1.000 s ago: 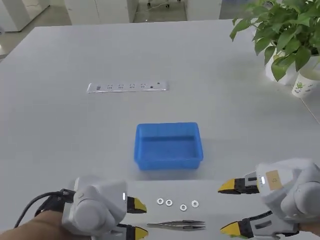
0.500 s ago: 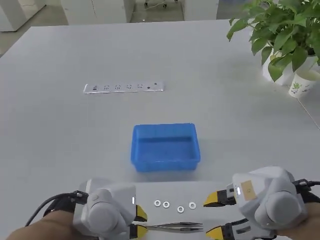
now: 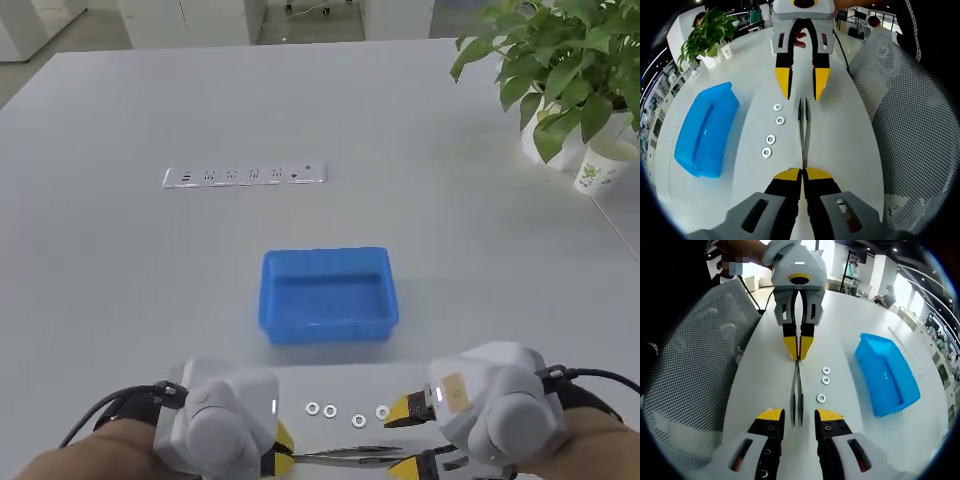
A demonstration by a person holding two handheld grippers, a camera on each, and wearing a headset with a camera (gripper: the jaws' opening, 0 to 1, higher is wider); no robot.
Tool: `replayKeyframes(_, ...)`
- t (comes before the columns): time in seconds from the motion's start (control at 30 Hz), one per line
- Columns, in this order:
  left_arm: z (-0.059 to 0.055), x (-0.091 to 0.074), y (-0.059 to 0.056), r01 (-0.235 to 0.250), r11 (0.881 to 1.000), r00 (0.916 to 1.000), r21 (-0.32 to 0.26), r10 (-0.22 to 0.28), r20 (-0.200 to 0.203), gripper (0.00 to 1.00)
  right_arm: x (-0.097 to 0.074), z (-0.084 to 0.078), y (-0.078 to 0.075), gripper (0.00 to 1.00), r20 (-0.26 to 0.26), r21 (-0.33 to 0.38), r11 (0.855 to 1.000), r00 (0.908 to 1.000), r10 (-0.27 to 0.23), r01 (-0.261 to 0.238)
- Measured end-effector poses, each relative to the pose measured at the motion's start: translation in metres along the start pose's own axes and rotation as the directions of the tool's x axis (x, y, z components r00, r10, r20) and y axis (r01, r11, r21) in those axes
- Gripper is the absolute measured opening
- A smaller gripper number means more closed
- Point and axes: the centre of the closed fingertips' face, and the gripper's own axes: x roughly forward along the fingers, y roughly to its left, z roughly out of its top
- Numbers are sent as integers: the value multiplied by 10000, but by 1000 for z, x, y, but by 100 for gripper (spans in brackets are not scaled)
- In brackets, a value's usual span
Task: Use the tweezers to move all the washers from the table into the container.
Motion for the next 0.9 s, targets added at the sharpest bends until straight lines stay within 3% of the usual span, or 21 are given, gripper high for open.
replayKeyframes(0.9, 9, -10, 2, -98, 9999, 9999, 37, 98, 75, 5, 19, 1, 0, 18, -234, -118, 9997, 9995, 201, -204)
